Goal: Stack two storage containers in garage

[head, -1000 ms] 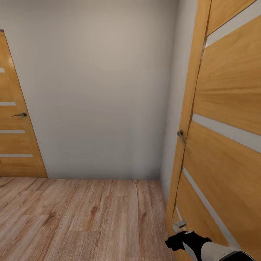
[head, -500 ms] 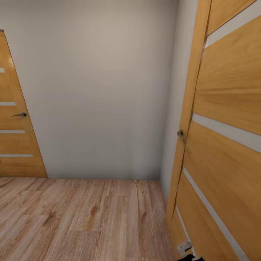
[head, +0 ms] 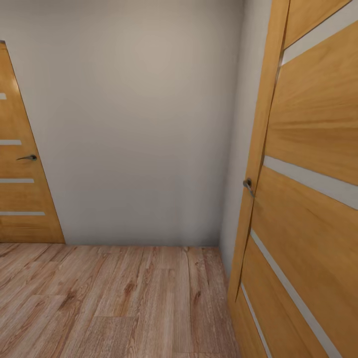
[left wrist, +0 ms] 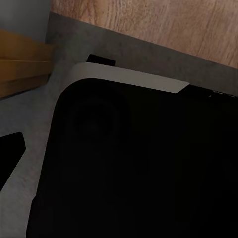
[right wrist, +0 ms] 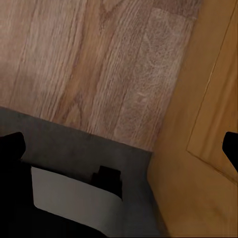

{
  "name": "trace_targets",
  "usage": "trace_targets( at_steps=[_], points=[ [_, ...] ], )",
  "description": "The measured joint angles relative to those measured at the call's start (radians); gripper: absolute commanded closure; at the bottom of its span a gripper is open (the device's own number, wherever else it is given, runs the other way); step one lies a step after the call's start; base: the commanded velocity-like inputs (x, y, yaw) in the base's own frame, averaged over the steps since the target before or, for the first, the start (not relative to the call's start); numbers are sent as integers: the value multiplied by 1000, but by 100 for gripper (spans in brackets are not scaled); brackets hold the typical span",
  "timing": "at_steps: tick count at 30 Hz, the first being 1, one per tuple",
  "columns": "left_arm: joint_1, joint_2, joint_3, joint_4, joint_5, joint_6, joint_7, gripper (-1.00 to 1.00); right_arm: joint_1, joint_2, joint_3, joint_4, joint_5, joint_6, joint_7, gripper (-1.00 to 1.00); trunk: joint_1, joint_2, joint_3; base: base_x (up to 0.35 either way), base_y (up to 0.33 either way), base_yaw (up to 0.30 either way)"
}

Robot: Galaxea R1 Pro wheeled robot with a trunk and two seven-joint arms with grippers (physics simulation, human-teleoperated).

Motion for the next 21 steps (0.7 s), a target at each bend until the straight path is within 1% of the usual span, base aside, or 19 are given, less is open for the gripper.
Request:
trace_targets(
  at_steps=[5, 7, 8, 9, 12, 21],
  points=[
    [0, 0, 0, 0, 0, 0, -1, -100, 55, -2, -1, 1, -3, -5, 0, -100, 0, 0, 0, 0, 0, 0],
    [0, 0, 0, 1, 0, 0, -1, -100, 63, -6, -1, 1, -4, -5, 0, -100, 0, 0, 0, 0, 0, 0],
    [0, -1, -1, 1, 0, 0, -2, -100, 73, -20, -1, 1, -6, -4, 1, -100, 0, 0, 0, 0, 0, 0],
    [0, -1, -1, 1, 0, 0, -2, -100, 77, -26, -1, 1, -7, -4, 3, -100, 0, 0, 0, 0, 0, 0],
    [0, -2, -1, 1, 0, 0, -2, -100, 97, -34, -2, 1, -8, -3, 5, -100, 0, 0, 0, 0, 0, 0],
    [0, -2, -1, 1, 0, 0, -2, -100, 158, -41, -5, 1, -9, -6, 4, -100, 0, 0, 0, 0, 0, 0]
  ],
)
